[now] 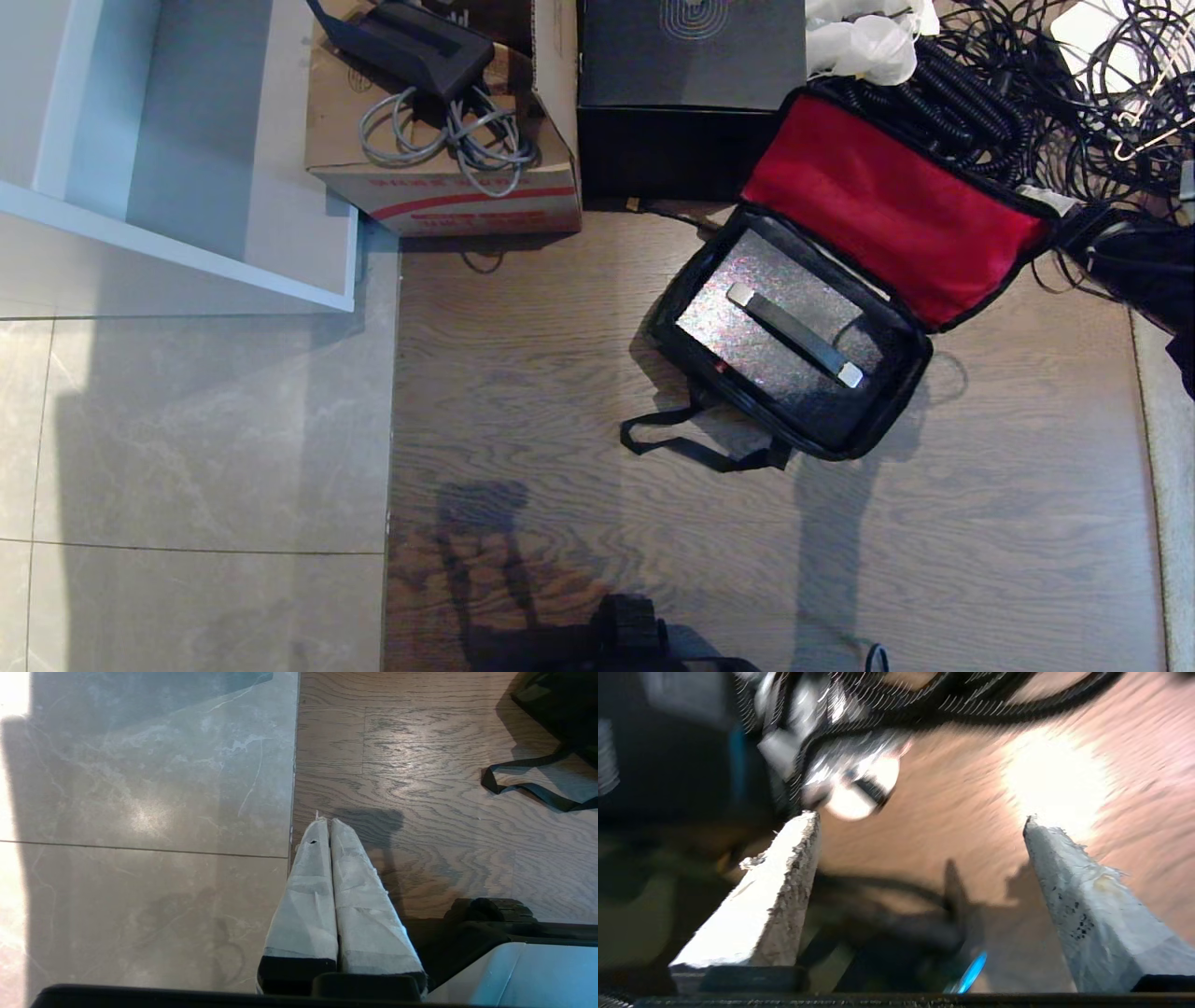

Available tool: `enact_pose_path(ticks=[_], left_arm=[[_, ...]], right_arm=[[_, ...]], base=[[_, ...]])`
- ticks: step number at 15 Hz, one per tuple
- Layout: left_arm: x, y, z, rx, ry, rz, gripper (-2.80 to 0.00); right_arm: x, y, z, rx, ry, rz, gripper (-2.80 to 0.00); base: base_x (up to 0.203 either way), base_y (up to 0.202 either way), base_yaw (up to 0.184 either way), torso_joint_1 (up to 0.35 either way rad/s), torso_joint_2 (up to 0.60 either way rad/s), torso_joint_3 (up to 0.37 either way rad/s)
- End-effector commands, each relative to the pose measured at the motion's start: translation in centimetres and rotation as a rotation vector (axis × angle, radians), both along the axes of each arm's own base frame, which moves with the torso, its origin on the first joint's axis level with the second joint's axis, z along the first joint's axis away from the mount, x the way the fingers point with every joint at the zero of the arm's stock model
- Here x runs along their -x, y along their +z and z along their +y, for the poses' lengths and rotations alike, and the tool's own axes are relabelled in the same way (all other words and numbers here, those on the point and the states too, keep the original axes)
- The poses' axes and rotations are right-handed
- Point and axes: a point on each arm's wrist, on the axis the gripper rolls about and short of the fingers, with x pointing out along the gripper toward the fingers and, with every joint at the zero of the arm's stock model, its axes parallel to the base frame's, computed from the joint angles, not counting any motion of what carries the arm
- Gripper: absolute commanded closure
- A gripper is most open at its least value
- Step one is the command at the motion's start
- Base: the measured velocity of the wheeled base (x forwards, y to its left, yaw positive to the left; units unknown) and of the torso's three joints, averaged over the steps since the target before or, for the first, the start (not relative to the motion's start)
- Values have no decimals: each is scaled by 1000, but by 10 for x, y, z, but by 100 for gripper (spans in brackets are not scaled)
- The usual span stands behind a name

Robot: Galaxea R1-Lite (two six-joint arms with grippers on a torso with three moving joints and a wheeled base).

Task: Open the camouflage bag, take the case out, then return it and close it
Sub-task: Open the top of the storage box

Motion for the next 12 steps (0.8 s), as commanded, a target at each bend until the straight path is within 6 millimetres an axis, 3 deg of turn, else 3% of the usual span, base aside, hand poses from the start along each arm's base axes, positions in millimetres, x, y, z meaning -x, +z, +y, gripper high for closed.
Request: enact_pose_path(ticks=[1,5,7,9,12], left_arm=[[0,0,0,1,0,-1,0],[0,0,0,1,1,-1,0],[0,0,0,1,1,-1,0],[0,0,0,1,1,-1,0],[0,0,0,1,0,-1,0]], right_arm=[[-22,-15,-16,-13,-79,1,-280],[-23,-3,-44,10,-153,-52,-280],[-22,-2,-46,12,-149,-47,-280],[-4,20,-51,34,-110,-46,-280],[21,35,-44,28,-42,18,-280]], base=[[0,0,0,0,0,0],[0,0,0,0,0,0],[0,0,0,0,0,0],[0,0,0,0,0,0],[0,0,0,0,0,0]])
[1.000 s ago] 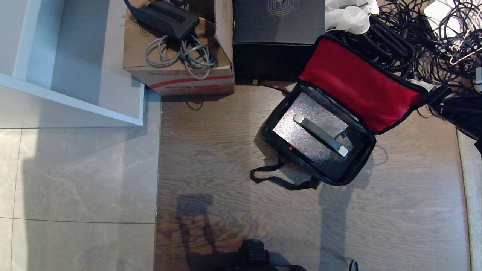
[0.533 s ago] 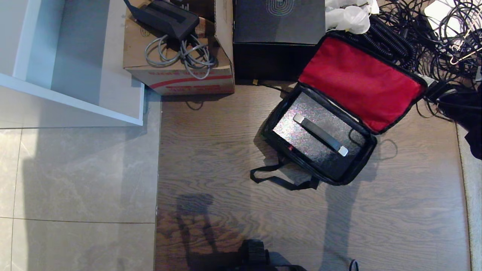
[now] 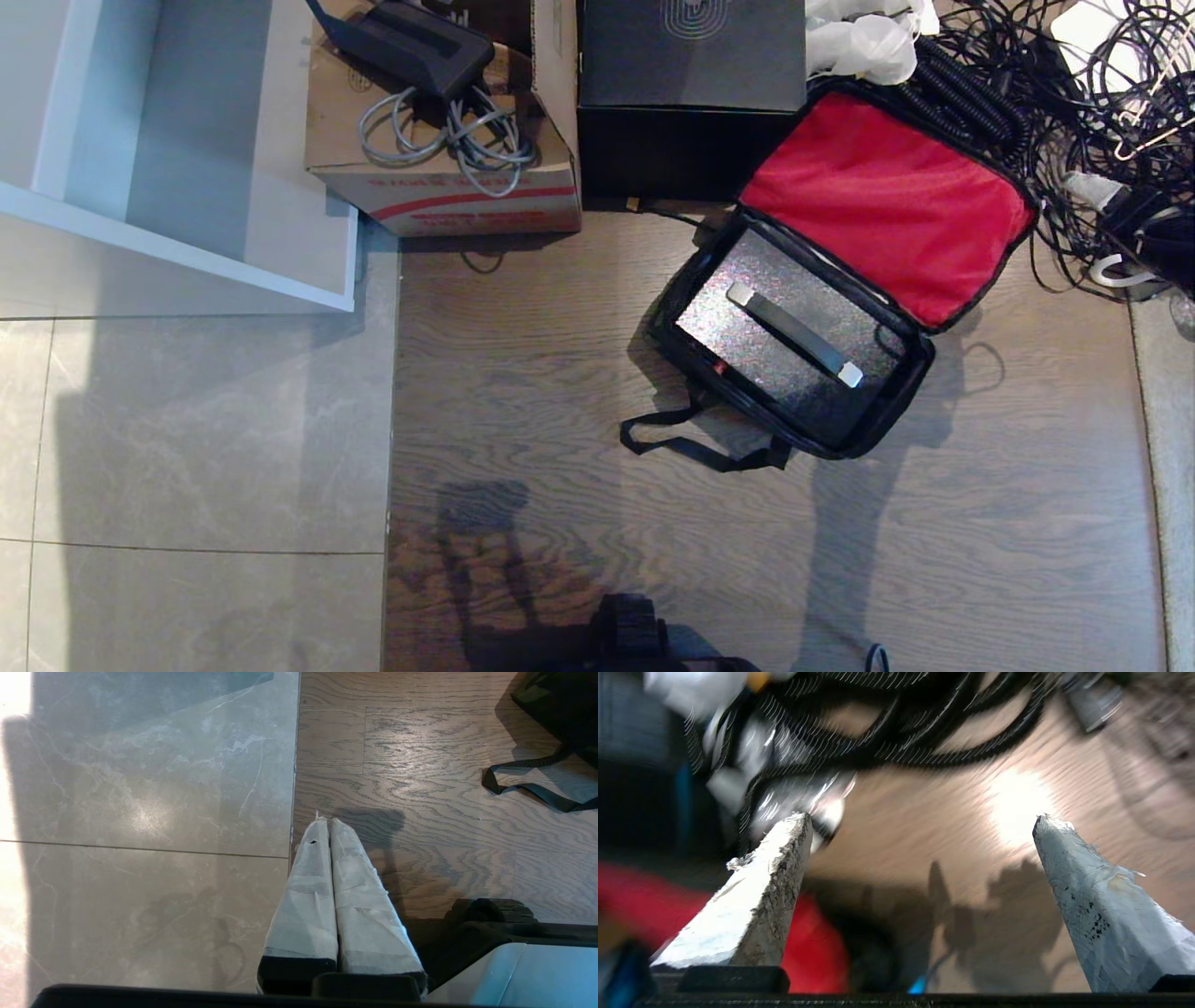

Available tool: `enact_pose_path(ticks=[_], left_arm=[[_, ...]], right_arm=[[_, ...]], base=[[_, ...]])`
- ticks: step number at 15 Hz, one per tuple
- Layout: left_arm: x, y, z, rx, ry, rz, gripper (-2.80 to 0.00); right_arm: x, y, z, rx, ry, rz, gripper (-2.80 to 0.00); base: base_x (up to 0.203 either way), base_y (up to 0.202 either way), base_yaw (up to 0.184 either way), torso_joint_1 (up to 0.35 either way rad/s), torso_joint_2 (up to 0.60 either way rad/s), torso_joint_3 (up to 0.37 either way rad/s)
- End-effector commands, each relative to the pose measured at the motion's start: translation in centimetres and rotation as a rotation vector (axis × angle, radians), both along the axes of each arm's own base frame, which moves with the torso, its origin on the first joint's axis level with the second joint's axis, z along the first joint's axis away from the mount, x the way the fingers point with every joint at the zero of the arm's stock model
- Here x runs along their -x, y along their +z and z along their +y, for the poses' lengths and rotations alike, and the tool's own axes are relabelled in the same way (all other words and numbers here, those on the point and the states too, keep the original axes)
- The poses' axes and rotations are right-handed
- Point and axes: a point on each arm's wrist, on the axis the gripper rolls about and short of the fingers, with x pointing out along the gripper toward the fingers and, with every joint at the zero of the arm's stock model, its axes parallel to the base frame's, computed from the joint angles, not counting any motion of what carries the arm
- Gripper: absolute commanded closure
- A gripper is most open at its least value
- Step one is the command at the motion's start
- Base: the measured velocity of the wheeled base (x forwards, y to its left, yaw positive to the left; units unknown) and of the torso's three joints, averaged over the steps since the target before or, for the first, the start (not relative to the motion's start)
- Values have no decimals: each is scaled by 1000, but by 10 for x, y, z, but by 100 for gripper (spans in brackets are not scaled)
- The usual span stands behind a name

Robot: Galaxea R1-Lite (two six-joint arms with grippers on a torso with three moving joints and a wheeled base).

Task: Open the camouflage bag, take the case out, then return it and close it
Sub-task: Open the top of the storage box, then grip the handle

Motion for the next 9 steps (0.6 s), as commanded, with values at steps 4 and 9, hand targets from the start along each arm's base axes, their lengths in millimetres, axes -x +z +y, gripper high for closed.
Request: enact_pose_path(ticks=[4,9], left_arm=[[0,0,0,0,0,0,0],[0,0,0,0,0,0,0]], right_arm=[[55,19,14,-23,153,110,-280],[80,-36,73,-174,338,388,-280]], base=[[0,0,0,0,0,0],[0,0,0,0,0,0]])
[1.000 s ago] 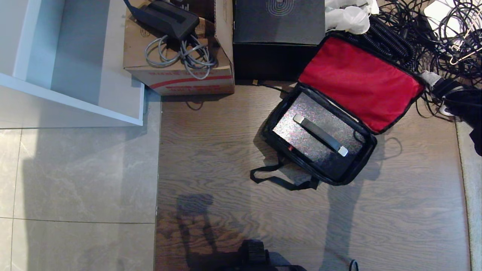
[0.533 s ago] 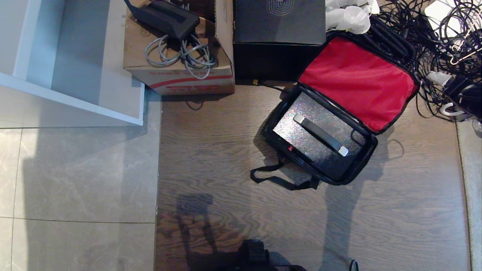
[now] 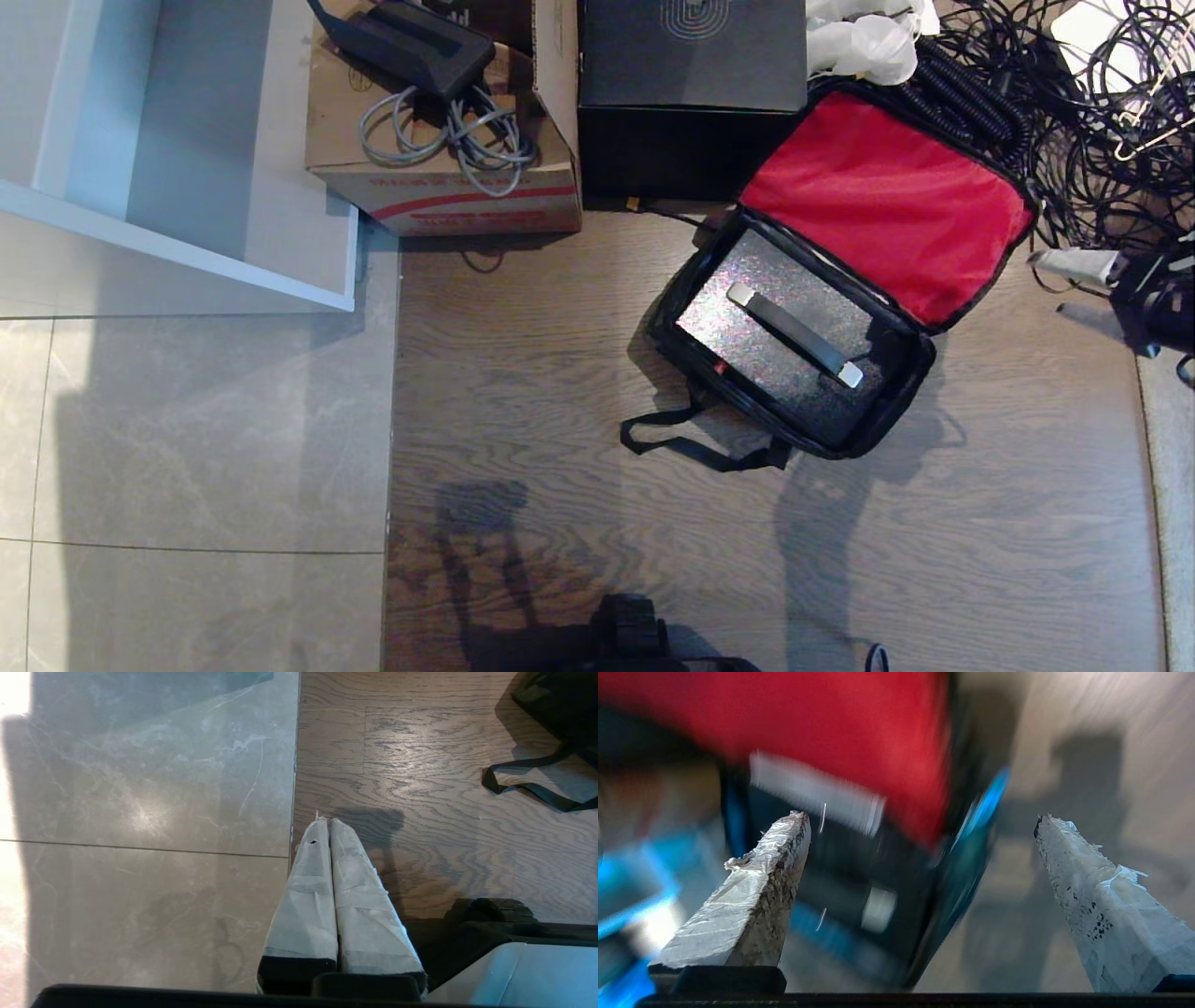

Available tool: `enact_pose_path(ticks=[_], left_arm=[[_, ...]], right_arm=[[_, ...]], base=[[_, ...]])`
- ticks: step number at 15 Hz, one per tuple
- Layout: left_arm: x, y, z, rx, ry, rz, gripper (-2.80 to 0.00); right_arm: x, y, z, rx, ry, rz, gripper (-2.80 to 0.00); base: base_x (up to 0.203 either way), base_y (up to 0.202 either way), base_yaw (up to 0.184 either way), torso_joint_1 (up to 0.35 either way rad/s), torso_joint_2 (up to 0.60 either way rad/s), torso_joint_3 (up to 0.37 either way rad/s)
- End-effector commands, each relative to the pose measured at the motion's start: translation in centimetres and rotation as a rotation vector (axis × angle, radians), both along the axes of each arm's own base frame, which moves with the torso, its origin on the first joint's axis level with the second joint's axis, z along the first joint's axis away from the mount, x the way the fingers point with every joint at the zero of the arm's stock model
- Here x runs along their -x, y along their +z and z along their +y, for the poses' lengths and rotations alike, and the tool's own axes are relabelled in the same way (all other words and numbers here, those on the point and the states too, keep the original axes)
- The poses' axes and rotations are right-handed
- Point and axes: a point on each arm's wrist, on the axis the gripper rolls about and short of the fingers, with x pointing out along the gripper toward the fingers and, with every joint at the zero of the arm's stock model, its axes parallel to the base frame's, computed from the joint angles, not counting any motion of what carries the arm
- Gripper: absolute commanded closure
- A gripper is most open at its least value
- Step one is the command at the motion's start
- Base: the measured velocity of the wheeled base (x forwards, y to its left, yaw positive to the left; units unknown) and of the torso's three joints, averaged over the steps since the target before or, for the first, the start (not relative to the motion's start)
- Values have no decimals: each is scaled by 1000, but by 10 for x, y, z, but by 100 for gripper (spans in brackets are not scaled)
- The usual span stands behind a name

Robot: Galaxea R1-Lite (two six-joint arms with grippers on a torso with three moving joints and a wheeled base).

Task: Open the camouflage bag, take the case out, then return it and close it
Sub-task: Grip the handle

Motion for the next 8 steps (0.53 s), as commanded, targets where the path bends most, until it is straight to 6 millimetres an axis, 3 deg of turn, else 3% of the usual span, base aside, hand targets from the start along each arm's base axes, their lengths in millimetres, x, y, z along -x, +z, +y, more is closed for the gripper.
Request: enact_pose_path(ticks=[1,3,8], left_arm=[[0,0,0,1,0,-1,0],[0,0,0,1,0,-1,0],[0,0,0,1,0,-1,0]], right_arm=[[12,-25,42,-40,69,112,-280],[7,-49,72,-39,39,246,-280],[-5,-86,121,61,-55,413,-280]], base=[[0,0,0,0,0,0],[0,0,0,0,0,0],[0,0,0,0,0,0]])
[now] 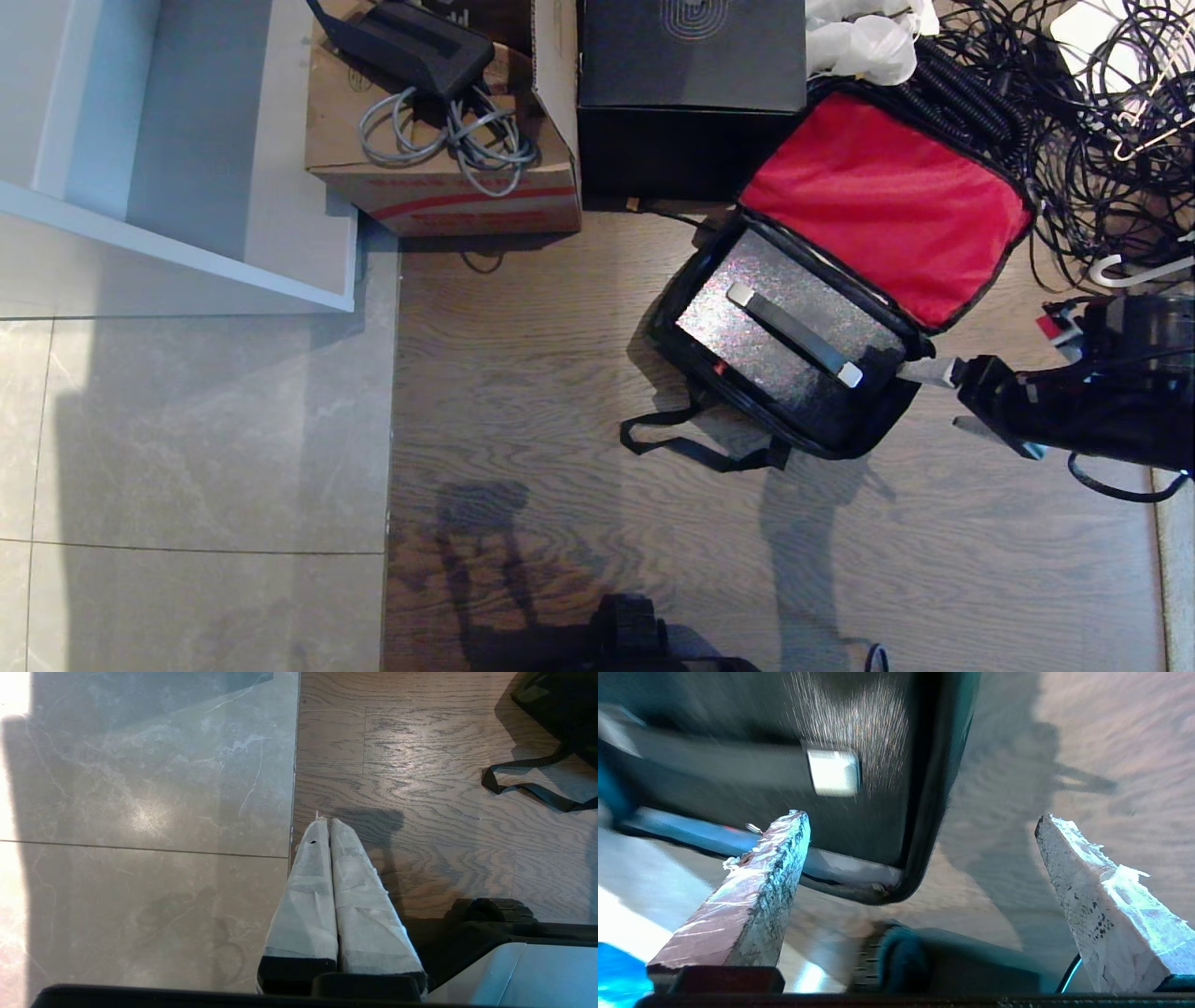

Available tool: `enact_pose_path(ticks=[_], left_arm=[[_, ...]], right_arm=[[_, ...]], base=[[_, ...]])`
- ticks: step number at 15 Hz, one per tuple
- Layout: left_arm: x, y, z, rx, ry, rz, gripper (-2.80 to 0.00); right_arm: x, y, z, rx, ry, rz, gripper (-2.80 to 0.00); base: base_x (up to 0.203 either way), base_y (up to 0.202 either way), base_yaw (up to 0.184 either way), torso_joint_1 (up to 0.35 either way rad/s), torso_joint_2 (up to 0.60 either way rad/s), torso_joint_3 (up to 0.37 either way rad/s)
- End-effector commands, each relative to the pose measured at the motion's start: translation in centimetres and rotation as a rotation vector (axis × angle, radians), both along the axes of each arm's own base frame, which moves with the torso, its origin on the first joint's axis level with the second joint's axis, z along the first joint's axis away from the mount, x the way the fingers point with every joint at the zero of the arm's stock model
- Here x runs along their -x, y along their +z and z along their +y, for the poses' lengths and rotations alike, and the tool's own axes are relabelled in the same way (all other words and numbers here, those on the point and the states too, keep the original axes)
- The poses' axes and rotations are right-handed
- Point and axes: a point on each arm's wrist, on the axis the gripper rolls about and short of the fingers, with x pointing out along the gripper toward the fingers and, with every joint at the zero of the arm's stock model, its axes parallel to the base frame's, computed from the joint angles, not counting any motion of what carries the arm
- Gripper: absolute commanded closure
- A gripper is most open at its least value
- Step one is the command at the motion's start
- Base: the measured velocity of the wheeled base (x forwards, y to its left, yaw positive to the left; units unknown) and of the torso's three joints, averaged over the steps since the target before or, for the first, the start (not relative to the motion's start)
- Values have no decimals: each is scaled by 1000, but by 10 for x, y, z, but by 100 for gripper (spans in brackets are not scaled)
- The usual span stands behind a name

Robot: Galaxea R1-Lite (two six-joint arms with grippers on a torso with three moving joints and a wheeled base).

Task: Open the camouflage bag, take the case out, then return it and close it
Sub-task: Grip the handle

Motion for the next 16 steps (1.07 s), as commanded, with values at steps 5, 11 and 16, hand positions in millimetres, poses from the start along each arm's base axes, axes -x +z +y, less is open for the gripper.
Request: enact_pose_path(ticks=[5,11,16], left_arm=[[0,0,0,0,-1,-1,0],[0,0,0,0,1,-1,0],[0,0,0,0,1,-1,0]], right_arm=[[-5,-40,41,71,7,126,-280],[-16,-65,56,82,-31,132,-280],[-26,-76,63,88,-63,112,-280]], base=[[0,0,0,0,0,0],[0,0,0,0,0,0],[0,0,0,0,0,0]])
